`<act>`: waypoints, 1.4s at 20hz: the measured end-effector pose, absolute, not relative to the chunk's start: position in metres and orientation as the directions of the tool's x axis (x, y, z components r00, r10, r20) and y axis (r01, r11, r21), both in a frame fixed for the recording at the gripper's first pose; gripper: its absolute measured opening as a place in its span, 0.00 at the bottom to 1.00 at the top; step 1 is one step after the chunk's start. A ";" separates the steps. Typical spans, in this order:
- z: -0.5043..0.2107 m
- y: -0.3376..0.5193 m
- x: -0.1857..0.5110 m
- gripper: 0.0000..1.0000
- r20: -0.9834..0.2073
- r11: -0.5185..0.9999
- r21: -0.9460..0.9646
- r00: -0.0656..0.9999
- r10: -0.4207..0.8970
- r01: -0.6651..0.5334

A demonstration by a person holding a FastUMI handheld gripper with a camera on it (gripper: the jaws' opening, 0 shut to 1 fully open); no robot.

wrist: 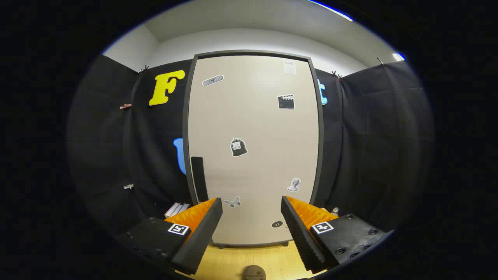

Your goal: Open the shoe cabinet door, grab the shoes and put them into the shoe cabinet, then close the shoe cabinet door.

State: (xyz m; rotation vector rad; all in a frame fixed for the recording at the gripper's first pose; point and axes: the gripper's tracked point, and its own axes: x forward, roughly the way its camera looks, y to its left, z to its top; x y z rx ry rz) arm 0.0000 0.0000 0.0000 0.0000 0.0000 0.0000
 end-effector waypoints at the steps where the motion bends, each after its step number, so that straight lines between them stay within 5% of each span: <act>1: 0.000 0.000 0.000 0.98 0.000 1.000 0.000 1.000 0.000 0.000; 28: -0.016 0.068 0.049 0.98 -0.030 0.999 -0.004 0.998 0.050 -0.050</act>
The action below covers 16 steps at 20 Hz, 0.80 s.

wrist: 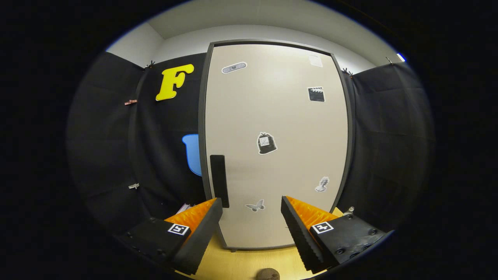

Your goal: Open the shoe cabinet door, grab the shoes and put them into the shoe cabinet, then close the shoe cabinet door.

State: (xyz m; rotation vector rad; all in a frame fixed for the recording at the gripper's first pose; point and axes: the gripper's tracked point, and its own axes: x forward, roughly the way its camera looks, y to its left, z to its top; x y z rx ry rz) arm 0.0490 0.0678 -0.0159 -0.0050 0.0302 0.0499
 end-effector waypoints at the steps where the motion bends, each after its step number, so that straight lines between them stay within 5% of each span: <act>1: -0.017 0.073 0.055 0.98 -0.033 0.999 -0.004 0.998 0.051 -0.051; 16: -0.031 0.111 0.142 0.98 -0.054 0.999 0.024 0.998 0.043 -0.042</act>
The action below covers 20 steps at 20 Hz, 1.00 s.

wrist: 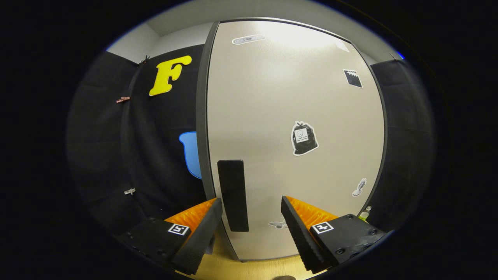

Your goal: Open the shoe cabinet door, grab the shoes and put them into the shoe cabinet, then close the shoe cabinet door.

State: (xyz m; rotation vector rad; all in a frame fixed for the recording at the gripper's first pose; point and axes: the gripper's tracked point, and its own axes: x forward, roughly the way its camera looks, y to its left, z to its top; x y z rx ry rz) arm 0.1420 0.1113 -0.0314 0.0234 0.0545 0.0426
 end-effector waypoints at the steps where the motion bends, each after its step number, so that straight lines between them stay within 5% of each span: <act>1: -0.033 0.112 0.145 0.98 -0.056 0.999 0.024 0.998 0.040 -0.039; 7: -0.037 0.116 0.156 0.98 -0.057 0.999 0.027 0.998 0.027 -0.026; 15: -0.044 0.127 0.168 0.77 -0.068 0.998 0.029 0.996 0.054 -0.052; 18: -0.041 0.131 0.165 0.37 -0.039 0.999 -0.020 0.998 0.042 -0.043; 20: -0.044 0.132 0.166 0.34 -0.053 0.999 0.001 0.997 0.049 -0.049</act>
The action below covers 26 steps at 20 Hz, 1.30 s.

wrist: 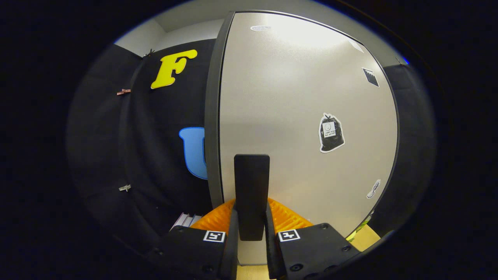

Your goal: Open the shoe cabinet door, grab the shoes and put them into the shoe cabinet, then close the shoe cabinet door.

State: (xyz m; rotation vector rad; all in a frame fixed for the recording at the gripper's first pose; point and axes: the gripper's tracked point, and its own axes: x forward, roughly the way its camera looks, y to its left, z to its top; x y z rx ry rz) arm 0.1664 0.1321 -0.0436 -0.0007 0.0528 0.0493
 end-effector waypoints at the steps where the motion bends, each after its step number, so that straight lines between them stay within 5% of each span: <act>1: -0.044 0.132 0.165 0.34 -0.060 0.998 0.005 0.997 0.056 -0.055; 2: -0.044 0.132 0.166 0.27 -0.060 0.998 0.002 0.997 0.057 -0.057; 26: -0.046 0.074 0.027 0.27 -0.096 0.966 0.027 0.961 0.259 -0.258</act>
